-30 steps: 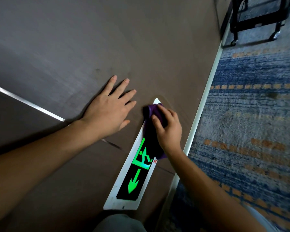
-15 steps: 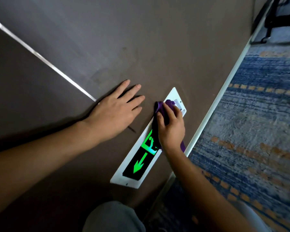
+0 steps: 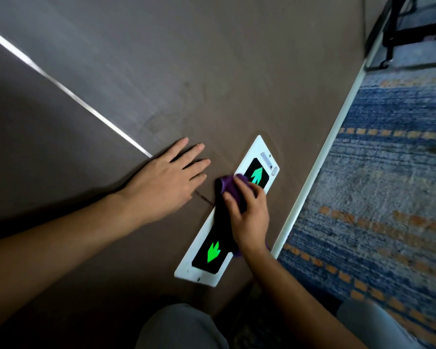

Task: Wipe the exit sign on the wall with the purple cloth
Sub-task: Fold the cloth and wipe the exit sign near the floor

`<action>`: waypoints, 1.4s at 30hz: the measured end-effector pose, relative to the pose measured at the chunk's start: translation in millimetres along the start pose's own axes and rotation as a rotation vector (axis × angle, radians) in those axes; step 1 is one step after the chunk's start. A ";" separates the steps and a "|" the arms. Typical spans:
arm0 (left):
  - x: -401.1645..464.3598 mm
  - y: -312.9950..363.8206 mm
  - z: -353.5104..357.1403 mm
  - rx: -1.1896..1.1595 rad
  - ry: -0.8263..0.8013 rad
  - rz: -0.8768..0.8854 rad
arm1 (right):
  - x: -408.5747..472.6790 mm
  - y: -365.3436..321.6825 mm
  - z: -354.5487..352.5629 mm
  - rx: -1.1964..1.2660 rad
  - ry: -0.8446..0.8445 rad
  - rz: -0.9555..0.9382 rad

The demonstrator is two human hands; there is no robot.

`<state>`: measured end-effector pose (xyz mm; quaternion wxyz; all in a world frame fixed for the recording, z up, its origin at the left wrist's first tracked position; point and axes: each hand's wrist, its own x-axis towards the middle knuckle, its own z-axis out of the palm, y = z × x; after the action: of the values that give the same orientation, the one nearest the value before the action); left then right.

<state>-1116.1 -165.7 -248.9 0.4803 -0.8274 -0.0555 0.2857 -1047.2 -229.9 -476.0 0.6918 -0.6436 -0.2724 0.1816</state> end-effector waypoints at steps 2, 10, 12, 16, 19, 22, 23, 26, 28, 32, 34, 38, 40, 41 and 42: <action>-9.1 -0.1 2.3 -0.004 0.021 0.008 | 22.8 -5.3 -4.7 0.008 0.033 0.039; -23.0 7.0 4.7 0.031 0.033 -0.047 | 7.7 -4.9 8.6 -0.211 0.028 -0.138; -35.1 3.3 3.9 0.036 0.060 -0.076 | -12.6 -2.0 15.6 -0.223 0.035 -0.140; -53.8 -1.6 1.1 0.055 0.101 -0.146 | -41.8 -3.6 23.8 -0.220 0.048 -0.096; -55.0 3.4 2.1 0.077 0.104 -0.192 | -55.8 -5.0 24.3 -0.231 0.010 -0.140; -52.7 7.9 3.0 0.087 0.089 -0.189 | -58.5 -1.9 23.8 -0.217 -0.012 -0.136; -52.5 8.4 4.4 0.094 0.090 -0.188 | -57.4 -1.8 23.2 -0.179 -0.021 -0.119; -53.8 7.9 9.1 0.124 0.117 -0.179 | -37.4 -1.7 13.6 -0.019 0.028 -0.086; -57.4 7.9 11.2 0.112 0.127 -0.174 | -8.6 -4.4 6.6 0.031 0.103 -0.037; -55.6 13.3 12.7 0.116 0.136 -0.177 | 24.8 -5.3 4.2 -0.001 0.085 0.020; -52.1 15.5 13.3 0.117 0.132 -0.188 | 25.4 -2.7 8.0 -0.060 0.056 0.002; -50.0 12.9 12.0 0.105 0.151 -0.176 | 0.4 -3.5 19.4 -0.112 0.089 -0.013; -50.8 13.6 13.8 0.119 0.140 -0.172 | -24.8 -3.3 26.2 -0.112 0.087 -0.025; -50.9 14.7 13.6 0.123 0.135 -0.169 | -38.3 -3.0 29.9 -0.111 0.084 -0.026; -51.2 15.9 12.9 0.126 0.133 -0.163 | -52.1 -3.7 33.3 -0.105 0.084 -0.032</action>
<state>-1168.3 -183.1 -245.4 0.5556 -0.8055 -0.0725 0.1931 -1108.9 -235.3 -479.0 0.6706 -0.6818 -0.2625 0.1288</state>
